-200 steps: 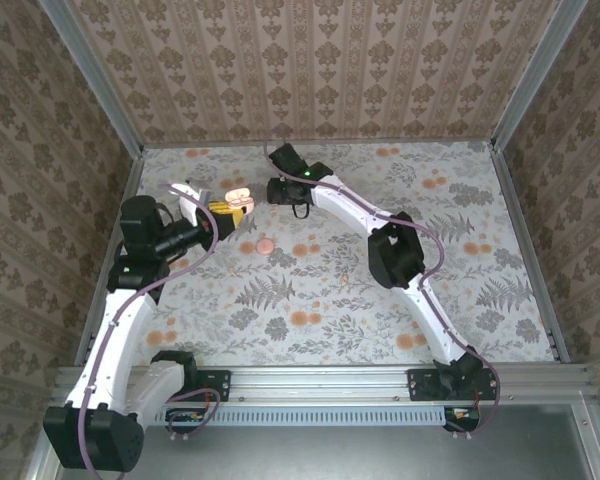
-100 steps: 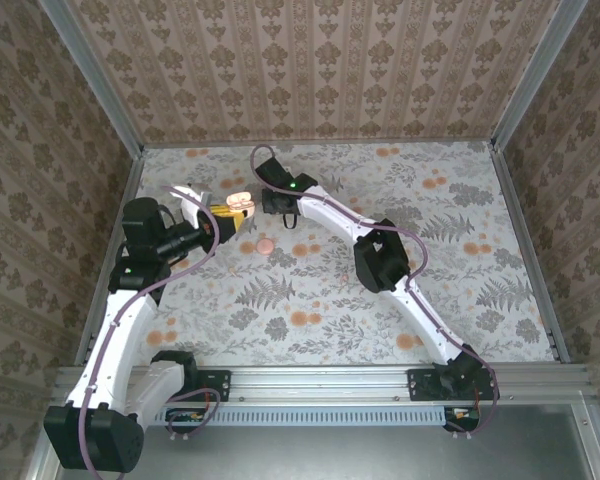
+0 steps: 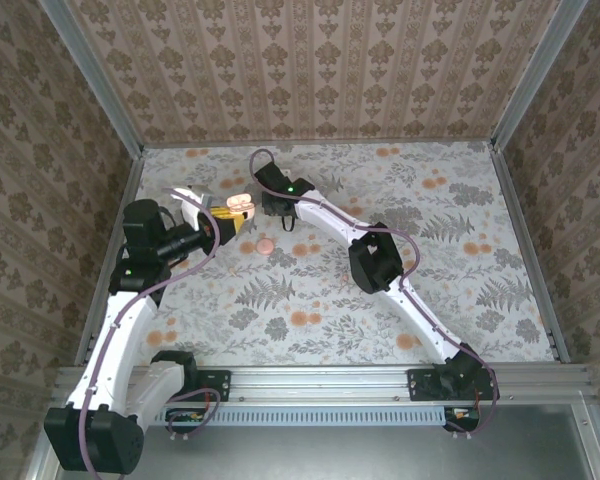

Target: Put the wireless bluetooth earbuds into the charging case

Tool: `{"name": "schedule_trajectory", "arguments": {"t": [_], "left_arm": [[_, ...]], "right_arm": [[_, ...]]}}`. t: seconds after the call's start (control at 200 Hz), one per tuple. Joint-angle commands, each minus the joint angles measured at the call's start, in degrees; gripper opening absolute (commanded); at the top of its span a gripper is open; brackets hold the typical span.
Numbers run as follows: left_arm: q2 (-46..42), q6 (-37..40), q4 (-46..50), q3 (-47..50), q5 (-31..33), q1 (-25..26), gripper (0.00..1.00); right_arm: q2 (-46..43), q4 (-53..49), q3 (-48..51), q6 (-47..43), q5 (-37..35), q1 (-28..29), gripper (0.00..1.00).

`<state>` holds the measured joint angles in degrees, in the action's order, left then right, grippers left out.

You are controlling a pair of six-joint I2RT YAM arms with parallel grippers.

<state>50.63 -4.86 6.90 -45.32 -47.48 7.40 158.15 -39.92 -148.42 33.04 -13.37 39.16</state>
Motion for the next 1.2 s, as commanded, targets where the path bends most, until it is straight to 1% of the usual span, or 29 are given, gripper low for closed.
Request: {"name": "schedule_trajectory", "arguments": {"t": [0.0,0.12,0.325,0.5,0.61,0.82,0.975,1.065,1.195], "left_arm": [[-1.06,1.21,-1.18,0.47,-0.56,-0.46,0.00],[-1.41,1.30,-1.02,0.52,-0.51,-0.48,0.00],[-1.96,1.25,-0.93,0.59,-0.43,-0.47,0.00],[-2.50,1.13,-0.92,0.87,-0.24,-0.46,0.00],[-2.49,0.84,-0.95,0.85,-0.39,-0.50,0.00],[-2.47,0.03,-1.92,1.42,-1.02,-0.41,0.00],[-2.42,-0.30,-1.68,1.68,-1.67,-0.08,0.00],[-2.47,-0.32,-1.32,1.82,-1.78,0.32,0.00],[-2.40,-0.30,-1.08,2.04,-1.68,1.10,0.00]], "right_arm": [[0.85,-0.80,-2.31,-0.49,-1.75,0.09,0.33],[0.85,-1.97,-2.61,-1.41,-1.19,-0.09,0.32],[0.69,-4.63,-2.60,-3.11,0.92,-0.70,0.23],[-0.23,-8.17,-2.27,-5.01,1.41,-0.75,0.21],[-2.83,-8.89,0.89,-7.03,1.92,-0.79,0.21],[-11.77,-7.16,13.66,-10.50,4.21,-1.44,0.18],[-19.80,-5.05,26.47,-13.84,5.21,-1.54,0.16],[-25.38,-1.98,35.85,-16.21,8.43,-1.50,0.14],[-33.46,2.12,48.75,-20.47,15.40,-1.54,0.14]]}}
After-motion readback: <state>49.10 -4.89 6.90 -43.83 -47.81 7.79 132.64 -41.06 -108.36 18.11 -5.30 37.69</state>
